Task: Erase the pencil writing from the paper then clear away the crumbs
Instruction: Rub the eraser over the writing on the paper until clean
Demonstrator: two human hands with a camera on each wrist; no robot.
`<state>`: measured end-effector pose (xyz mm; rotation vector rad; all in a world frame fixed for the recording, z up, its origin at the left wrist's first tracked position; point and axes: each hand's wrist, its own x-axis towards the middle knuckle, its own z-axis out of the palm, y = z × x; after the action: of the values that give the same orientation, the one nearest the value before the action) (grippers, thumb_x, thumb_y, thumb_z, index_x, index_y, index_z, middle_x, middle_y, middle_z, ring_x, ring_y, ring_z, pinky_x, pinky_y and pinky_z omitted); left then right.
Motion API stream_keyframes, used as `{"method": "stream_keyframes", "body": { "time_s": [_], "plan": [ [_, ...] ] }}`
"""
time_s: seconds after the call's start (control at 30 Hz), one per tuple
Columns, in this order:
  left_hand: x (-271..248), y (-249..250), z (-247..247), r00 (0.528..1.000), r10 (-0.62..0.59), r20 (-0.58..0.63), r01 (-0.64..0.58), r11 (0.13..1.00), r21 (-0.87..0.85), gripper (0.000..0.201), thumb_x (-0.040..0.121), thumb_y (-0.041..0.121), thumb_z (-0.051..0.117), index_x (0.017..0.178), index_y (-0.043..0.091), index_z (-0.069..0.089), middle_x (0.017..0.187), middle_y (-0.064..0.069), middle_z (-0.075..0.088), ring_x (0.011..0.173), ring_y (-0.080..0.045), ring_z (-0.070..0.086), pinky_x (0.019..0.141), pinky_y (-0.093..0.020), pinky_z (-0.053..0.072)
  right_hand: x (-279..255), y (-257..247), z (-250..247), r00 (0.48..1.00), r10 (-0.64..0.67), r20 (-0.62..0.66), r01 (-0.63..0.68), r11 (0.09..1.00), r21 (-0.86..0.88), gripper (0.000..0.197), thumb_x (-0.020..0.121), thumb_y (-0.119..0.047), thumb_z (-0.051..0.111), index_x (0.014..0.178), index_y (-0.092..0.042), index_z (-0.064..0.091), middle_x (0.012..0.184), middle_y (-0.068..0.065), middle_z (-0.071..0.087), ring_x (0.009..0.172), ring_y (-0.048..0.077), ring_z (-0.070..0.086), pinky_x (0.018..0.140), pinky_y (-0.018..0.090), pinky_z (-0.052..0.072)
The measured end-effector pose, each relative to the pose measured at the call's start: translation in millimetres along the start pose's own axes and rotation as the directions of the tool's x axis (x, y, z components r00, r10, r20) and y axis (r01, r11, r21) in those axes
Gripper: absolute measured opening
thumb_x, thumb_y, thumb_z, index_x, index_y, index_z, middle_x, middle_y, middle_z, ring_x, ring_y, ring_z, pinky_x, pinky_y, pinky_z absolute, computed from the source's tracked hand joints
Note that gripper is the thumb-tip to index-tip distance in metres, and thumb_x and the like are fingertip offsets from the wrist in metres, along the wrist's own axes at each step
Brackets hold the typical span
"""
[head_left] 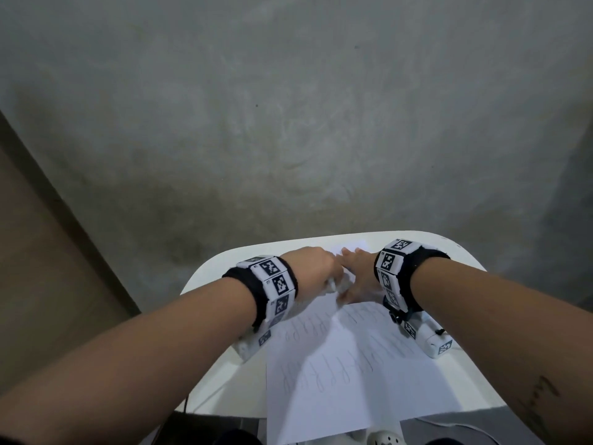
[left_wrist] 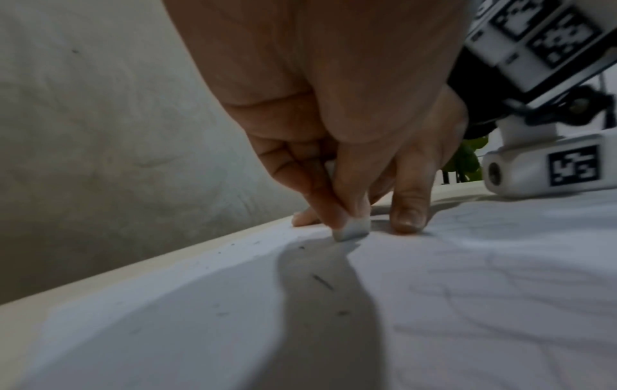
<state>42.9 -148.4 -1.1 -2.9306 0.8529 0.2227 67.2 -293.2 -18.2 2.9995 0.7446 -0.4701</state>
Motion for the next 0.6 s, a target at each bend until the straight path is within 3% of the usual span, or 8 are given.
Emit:
{"method": "stream_keyframes", "body": {
  "time_s": [0.1,0.17,0.27,0.33,0.43,0.5,0.6],
  "plan": [
    [-15.4,-8.5,3.3,0.996,0.002,0.088,-0.001,1.000,-0.005,0.021,0.085,0.015,0.060,0.101,0.021,0.072,0.102,0.000,0.068,0.095,-0.024,0.062,0.085,-0.036,0.051,-0.4,-0.2,2.5,1.000,0.002,-0.017,-0.002,1.000,-0.023,0.087,0.081,-0.058,0.058,0.147,-0.011,0.025,0.153,0.008,0.025,0.140,0.029,0.026,0.112,0.046,0.026],
    [-10.7,-6.6,-4.8,0.995,0.007,0.103,-0.010,1.000,0.025,0.023,0.085,0.017,0.060,0.104,0.022,0.071,0.105,-0.001,0.068,0.096,-0.025,0.062,0.086,-0.035,0.051,-0.9,-0.8,-0.1,1.000,-0.010,0.000,0.010,0.999,-0.035,0.084,0.082,-0.056,0.058,0.147,-0.013,0.025,0.153,0.007,0.025,0.140,0.029,0.026,0.113,0.044,0.026],
    [9.1,3.4,-11.0,0.999,-0.033,0.039,0.032,0.999,0.030,0.023,0.088,0.019,0.059,0.109,0.018,0.068,0.105,-0.005,0.067,0.096,-0.027,0.063,0.081,-0.030,0.049,2.0,-1.8,-2.4,0.999,-0.029,0.013,0.029,1.000,-0.007,0.075,0.074,-0.060,0.063,0.138,-0.027,0.041,0.143,0.003,0.035,0.135,0.030,0.032,0.109,0.045,0.032],
    [11.7,5.5,-7.1,0.998,-0.070,0.000,0.070,0.998,-0.007,0.022,0.089,0.020,0.059,0.109,0.016,0.068,0.105,-0.005,0.067,0.098,-0.026,0.063,0.083,-0.033,0.050,3.4,-0.8,-1.5,0.999,-0.036,0.009,0.036,0.999,-0.026,0.075,0.071,-0.063,0.063,0.135,-0.030,0.044,0.138,0.003,0.038,0.132,0.030,0.034,0.107,0.045,0.034],
    [-7.8,-6.5,3.8,0.999,-0.047,0.019,0.047,0.998,-0.037,0.021,0.088,0.017,0.059,0.106,0.018,0.070,0.105,-0.002,0.065,0.097,-0.023,0.060,0.084,-0.034,0.048,5.1,1.7,3.0,1.000,-0.006,0.022,0.007,0.999,-0.050,0.089,0.081,-0.058,0.059,0.149,-0.015,0.021,0.156,0.007,0.020,0.143,0.029,0.020,0.115,0.043,0.023],
    [-21.9,-14.2,6.4,0.998,-0.031,0.061,0.033,0.999,-0.034,0.022,0.087,0.016,0.059,0.105,0.021,0.070,0.103,0.001,0.066,0.096,-0.021,0.061,0.084,-0.034,0.050,6.3,3.2,3.8,0.999,0.003,0.041,0.000,0.997,-0.078,0.095,0.083,-0.060,0.054,0.152,-0.015,0.007,0.161,0.003,0.004,0.148,0.026,0.008,0.118,0.043,0.015],
    [-25.6,-12.6,3.2,0.997,-0.028,0.079,0.029,1.000,-0.010,0.022,0.087,0.016,0.058,0.106,0.021,0.069,0.104,0.002,0.066,0.095,-0.022,0.060,0.084,-0.035,0.051,6.6,4.1,2.4,0.998,0.003,0.067,0.003,0.997,-0.083,0.096,0.084,-0.061,0.052,0.153,-0.015,0.004,0.161,0.003,0.001,0.148,0.024,0.006,0.119,0.043,0.013]
  ]
}}
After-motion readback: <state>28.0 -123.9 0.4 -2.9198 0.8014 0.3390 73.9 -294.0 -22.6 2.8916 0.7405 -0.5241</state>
